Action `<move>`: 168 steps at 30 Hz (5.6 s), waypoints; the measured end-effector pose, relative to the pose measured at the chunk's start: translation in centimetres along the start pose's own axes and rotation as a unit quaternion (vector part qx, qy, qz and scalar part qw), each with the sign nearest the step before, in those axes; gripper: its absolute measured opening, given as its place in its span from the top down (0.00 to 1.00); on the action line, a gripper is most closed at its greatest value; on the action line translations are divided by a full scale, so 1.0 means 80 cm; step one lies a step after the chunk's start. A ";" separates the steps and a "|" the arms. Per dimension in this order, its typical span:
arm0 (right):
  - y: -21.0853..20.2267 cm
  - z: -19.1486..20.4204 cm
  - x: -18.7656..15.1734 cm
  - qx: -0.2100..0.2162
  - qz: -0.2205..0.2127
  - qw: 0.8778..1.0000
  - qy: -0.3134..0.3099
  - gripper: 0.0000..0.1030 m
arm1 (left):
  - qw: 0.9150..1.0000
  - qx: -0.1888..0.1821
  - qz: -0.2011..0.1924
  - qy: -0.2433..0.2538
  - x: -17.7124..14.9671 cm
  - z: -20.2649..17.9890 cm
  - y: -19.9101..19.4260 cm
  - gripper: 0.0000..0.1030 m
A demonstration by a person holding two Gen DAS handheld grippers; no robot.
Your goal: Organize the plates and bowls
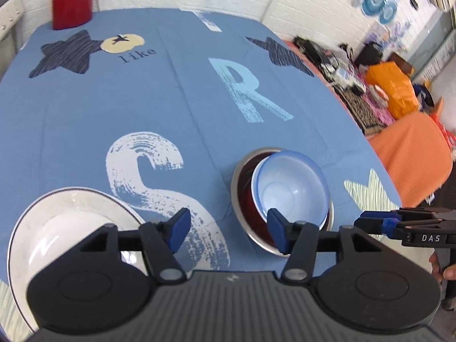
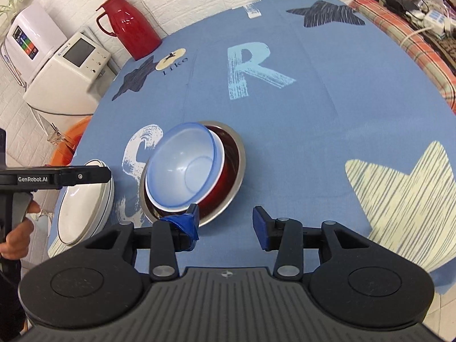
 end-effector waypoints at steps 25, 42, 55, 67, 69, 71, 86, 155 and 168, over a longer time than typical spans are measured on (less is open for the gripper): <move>0.066 -0.021 0.025 -0.041 0.037 0.998 0.003 0.69 | 0.998 -0.008 0.057 -0.002 -0.002 0.020 0.088 0.42; 0.079 -0.032 0.026 -0.088 0.051 0.995 -0.006 0.34 | 0.999 0.004 0.049 -0.015 -0.006 0.024 0.087 0.38; 0.079 -0.030 0.023 -0.100 0.033 0.994 -0.007 0.32 | 0.999 0.022 0.039 -0.017 -0.007 0.023 0.084 0.36; 0.077 -0.017 0.022 -0.047 0.012 0.998 -0.032 0.71 | 0.999 0.038 0.030 -0.015 -0.012 0.022 0.082 0.31; 0.077 -0.009 0.020 -0.039 0.013 0.998 -0.036 0.80 | 0.999 0.028 0.025 -0.023 -0.012 0.022 0.080 0.37; 0.077 -0.006 0.020 -0.036 0.012 0.999 -0.036 0.84 | 0.999 0.008 0.016 -0.029 -0.011 0.015 0.077 0.63; 0.075 -0.008 0.003 -0.004 0.030 0.999 0.018 0.92 | 0.999 -0.015 -0.020 -0.035 0.007 -0.013 0.066 1.00; 0.131 0.265 -0.085 0.083 0.067 0.969 -0.221 0.85 | 0.977 0.155 -0.059 -0.137 -0.160 0.157 -0.110 1.00; 0.067 0.208 -0.064 0.114 -0.012 0.989 -0.093 0.82 | 0.956 0.186 -0.148 -0.169 -0.150 0.149 -0.171 0.43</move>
Point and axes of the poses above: each gripper's, at about its wrist camera, not at the fingertips, and y roughly the way its jaws point, z to its left, x to its top, the point moved 8 cm from there along y, roughly the way its jaws point, and after that the axes turned 13 degrees about y, right-handed, at the moved point
